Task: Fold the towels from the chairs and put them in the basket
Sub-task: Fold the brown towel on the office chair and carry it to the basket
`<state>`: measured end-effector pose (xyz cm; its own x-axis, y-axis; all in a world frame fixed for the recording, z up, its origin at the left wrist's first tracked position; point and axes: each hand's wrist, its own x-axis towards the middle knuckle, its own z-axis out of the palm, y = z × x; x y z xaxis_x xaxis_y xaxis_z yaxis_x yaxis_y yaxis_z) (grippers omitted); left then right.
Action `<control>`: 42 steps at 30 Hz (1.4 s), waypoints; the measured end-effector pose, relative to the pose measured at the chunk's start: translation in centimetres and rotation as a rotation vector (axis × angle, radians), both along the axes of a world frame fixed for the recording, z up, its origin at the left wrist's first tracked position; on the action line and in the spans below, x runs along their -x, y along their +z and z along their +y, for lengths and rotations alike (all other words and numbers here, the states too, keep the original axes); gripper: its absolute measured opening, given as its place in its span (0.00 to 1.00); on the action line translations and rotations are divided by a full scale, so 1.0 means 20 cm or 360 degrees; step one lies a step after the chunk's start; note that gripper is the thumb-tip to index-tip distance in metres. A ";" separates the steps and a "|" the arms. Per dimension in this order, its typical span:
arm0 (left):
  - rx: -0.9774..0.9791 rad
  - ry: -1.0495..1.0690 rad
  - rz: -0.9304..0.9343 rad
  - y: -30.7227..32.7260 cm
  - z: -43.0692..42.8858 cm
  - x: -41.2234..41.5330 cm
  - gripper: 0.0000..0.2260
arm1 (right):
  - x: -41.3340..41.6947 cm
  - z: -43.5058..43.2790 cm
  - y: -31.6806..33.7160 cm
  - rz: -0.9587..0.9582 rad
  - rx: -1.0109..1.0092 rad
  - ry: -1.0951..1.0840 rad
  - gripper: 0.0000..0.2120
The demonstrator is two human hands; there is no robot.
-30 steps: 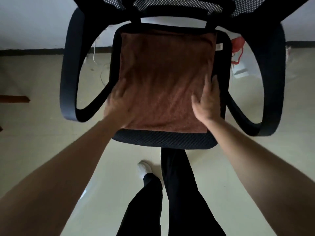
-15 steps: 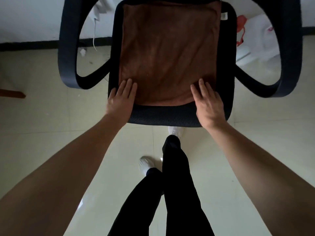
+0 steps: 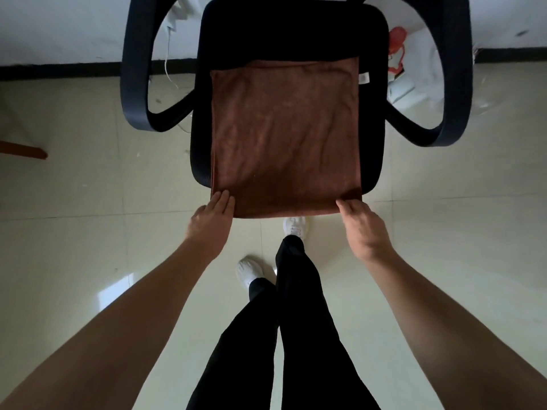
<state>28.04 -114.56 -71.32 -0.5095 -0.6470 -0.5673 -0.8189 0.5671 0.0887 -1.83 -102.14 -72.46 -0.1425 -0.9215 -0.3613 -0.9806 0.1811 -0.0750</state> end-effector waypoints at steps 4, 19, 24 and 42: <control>0.0034 -0.0061 -0.0091 0.01 -0.02 -0.02 0.25 | 0.04 0.00 0.03 -0.0073 0.0048 0.0012 0.17; -0.0114 0.1717 0.0955 0.12 -1.01 0.29 0.14 | 0.47 -1.07 0.16 -0.0860 0.0266 -0.1006 0.19; -0.0125 0.1881 0.1040 0.02 -1.24 0.36 0.13 | 0.57 -1.29 0.02 -0.0987 0.0351 -0.1190 0.19; 0.0545 0.0200 0.0580 -0.17 -0.93 0.56 0.30 | 0.44 -1.21 -0.10 -0.0457 0.0170 -0.1425 0.35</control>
<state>16.81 -133.24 -74.82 -0.5412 -0.8334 -0.1122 -0.8329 0.5130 0.2074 -10.54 -126.30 -74.45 -0.7316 -0.5427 -0.4125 -0.4218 0.8358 -0.3514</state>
